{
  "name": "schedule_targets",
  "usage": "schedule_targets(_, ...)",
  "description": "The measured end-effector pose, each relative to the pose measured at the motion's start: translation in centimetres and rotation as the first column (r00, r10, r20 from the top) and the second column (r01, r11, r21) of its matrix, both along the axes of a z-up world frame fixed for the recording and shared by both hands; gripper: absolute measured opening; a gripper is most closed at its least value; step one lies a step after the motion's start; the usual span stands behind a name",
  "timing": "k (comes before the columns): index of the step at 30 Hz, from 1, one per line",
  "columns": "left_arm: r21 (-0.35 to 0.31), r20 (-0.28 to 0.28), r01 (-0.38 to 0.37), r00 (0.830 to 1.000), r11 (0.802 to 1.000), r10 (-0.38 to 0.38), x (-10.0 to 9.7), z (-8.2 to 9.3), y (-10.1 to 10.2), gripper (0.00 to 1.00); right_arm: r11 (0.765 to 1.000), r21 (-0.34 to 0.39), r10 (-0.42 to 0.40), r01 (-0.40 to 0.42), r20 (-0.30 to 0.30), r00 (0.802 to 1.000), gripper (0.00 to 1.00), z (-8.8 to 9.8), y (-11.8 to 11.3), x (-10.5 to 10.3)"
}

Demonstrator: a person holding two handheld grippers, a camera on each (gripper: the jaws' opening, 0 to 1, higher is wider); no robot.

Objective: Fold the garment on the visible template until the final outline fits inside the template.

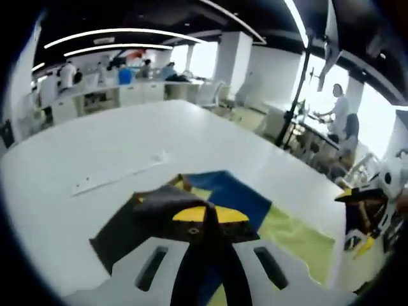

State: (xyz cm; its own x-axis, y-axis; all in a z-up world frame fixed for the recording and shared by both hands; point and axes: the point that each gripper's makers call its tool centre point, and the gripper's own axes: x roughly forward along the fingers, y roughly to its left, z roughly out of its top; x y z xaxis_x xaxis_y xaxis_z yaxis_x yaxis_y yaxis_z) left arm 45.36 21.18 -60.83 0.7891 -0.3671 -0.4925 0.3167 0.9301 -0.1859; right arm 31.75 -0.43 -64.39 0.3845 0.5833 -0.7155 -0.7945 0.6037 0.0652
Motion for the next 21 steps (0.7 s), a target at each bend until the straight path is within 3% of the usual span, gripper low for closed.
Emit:
schedule_targets(10, 0.024, -0.026, 0.027, 0.999, 0.999, -0.027, -0.1, -3.0, -1.9, 0.00, 1.000, -0.007, 0.005, -0.005, -0.005, 1.000, 0.99, -0.2, -0.1, 0.3)
schedule_targets(17, 0.042, -0.025, 0.104, 0.994, 0.994, -0.103, -0.8, -4.6, -4.4, 0.00, 1.000, -0.019, -0.007, 0.006, -0.012, 1.000, 0.99, -0.6, -0.8, 0.4)
schedule_targets(21, 0.085, -0.039, 0.140, 0.990, 0.986, -0.137, -1.0, -6.0, -5.5, 0.00, 1.000, -0.024, -0.012, 0.011, -0.019, 1.000, 0.99, -0.9, -1.0, 0.2)
